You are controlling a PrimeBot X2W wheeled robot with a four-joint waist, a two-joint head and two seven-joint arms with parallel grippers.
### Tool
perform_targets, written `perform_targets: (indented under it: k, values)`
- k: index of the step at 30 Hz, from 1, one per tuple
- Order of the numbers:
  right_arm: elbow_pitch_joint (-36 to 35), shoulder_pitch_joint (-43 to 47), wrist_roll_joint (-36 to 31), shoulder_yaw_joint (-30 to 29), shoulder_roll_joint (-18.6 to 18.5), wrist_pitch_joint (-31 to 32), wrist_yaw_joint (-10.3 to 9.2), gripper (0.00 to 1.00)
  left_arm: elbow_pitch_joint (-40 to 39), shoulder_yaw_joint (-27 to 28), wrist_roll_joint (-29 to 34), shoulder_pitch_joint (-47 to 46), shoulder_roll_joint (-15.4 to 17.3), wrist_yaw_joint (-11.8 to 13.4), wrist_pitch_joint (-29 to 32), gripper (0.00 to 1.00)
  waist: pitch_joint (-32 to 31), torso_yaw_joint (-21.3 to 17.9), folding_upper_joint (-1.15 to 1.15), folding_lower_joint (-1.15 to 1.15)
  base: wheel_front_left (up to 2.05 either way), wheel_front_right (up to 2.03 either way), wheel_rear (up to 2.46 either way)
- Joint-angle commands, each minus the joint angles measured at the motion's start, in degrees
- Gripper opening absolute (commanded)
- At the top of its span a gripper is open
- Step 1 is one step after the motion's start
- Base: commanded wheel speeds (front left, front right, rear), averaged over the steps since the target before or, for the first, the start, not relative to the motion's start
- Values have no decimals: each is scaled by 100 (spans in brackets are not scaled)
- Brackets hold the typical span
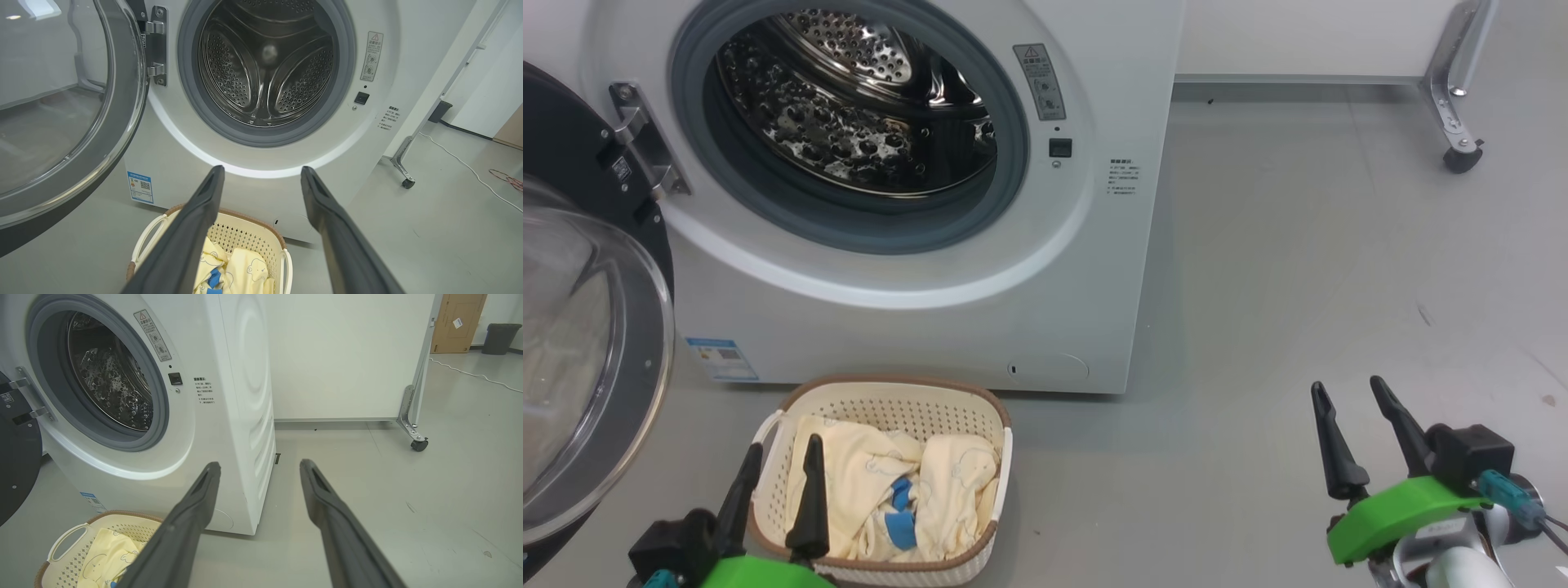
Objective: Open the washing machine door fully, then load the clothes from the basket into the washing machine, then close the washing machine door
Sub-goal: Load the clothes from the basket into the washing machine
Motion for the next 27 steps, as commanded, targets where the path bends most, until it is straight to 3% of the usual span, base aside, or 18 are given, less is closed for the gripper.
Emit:
perform_targets:
  k: [1, 13, 27]
  values:
    - [-177, -293, -10, 131, -18, -55, 0, 100, -154, 174, 48, -290, 67, -37, -81, 100, 18, -4, 0, 0, 0, 0, 0]
    - [-254, -447, -30, 115, -18, -55, 0, 100, -59, 217, 22, -511, 59, -37, -81, 100, 563, -119, 0, 0, 0, 0, 0]
    - [-459, -1072, -250, 133, -18, -49, 0, 100, 828, 147, -12, -1930, 40, 19, -70, 100, 2239, -151, 0, 0, 0, 0, 0]
